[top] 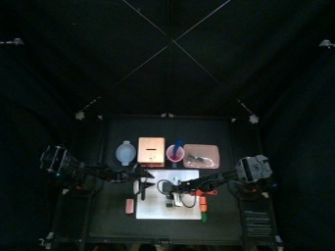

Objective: Place sushi on board then cut the sushi with the knife then place the pieces on the plate
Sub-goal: Place the 4 sushi pieces on the plate

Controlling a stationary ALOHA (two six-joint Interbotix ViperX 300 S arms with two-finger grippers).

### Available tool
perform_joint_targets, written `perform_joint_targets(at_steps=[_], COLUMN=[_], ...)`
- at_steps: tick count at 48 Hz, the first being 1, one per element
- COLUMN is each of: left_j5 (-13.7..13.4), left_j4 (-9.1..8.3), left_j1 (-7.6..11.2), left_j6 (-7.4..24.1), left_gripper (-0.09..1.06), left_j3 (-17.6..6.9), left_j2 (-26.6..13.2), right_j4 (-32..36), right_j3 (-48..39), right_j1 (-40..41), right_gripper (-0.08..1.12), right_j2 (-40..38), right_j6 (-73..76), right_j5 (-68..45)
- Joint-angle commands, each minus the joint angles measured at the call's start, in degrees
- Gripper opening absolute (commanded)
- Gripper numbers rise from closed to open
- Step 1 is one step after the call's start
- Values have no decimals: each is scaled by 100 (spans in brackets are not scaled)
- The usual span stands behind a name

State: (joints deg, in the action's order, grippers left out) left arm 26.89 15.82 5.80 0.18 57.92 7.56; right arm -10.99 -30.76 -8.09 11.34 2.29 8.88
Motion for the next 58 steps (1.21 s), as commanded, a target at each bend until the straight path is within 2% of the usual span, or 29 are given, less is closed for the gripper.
perform_joint_targets(at_steps=[1,20,34,41,51,58], left_j5=[26,26,26,26,26,26], left_j4=[-9,-9,-9,0,0,0], left_j1=[-9,-9,-18,-26,-18,-26], left_j6=[9,9,18,9,0,9], left_gripper=[79,79,79,79,79,79], left_j3=[-62,-62,-62,-70,-70,-70], left_j2=[18,18,18,9,9,9], right_j4=[0,0,378,677,835,826], right_j3=[-62,-1521,-2566,-2883,-3094,-3243], right_j1=[53,1266,2804,3489,4122,4377], right_gripper=[52,53,53,53,53,60], right_j2=[-563,-2610,-3955,-4192,-4096,-3938], right_j6=[0,0,0,0,9,9], right_j5=[167,457,738,853,853,844])
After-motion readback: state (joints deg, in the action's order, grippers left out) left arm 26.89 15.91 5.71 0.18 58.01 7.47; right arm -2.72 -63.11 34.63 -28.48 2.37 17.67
